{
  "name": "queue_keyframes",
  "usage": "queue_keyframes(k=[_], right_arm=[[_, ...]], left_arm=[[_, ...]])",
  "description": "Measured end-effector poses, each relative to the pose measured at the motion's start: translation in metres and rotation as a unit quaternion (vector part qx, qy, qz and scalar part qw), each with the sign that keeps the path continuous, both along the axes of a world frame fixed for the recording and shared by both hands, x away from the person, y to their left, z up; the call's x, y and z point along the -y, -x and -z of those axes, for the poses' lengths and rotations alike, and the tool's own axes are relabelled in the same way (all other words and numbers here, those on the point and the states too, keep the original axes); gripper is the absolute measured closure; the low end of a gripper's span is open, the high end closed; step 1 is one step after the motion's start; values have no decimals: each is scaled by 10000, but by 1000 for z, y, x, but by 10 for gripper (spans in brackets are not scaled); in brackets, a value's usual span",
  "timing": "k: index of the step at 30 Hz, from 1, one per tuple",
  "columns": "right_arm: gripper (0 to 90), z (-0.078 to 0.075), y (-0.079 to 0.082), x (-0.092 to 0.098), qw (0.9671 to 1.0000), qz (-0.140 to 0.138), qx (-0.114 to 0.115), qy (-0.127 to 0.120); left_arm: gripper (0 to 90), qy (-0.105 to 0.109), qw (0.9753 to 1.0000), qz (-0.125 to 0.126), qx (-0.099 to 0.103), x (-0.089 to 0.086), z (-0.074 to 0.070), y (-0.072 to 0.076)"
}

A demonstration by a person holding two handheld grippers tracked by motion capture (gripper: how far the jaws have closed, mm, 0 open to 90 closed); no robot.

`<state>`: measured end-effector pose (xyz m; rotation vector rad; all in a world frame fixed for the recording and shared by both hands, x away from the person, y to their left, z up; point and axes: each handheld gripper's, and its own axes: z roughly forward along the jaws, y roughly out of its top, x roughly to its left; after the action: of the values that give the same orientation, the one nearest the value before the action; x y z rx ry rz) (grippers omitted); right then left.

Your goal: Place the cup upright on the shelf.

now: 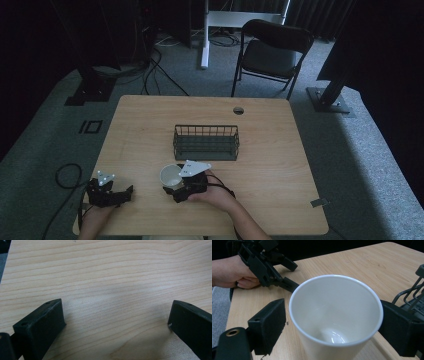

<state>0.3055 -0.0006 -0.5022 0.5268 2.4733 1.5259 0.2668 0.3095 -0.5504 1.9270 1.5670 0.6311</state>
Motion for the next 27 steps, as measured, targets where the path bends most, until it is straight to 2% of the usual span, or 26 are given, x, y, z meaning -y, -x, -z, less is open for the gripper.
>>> queue_keyframes(k=[5, 8, 14, 19, 27], right_arm=[[132, 1, -1, -5, 10000, 24, 14, 22], [190, 0, -1, -7, 9999, 57, 74, 56], [197, -1, -1, -10, 9998, 91, 143, 120], [198, -5, -2, -9, 9999, 81, 103, 69], [198, -25, -5, -12, 9998, 59, 213, 33]], left_arm=[[7, -1, 10000, 0, -2, 0, 0, 0], [8, 0, 10000, 0, 0, 0, 0, 0], [7, 0, 10000, 1, -1, 0, 0, 0], [7, 1, 10000, -1, 1, 0, 0, 0], [7, 5, 10000, -4, 0, 0, 0, 0]])
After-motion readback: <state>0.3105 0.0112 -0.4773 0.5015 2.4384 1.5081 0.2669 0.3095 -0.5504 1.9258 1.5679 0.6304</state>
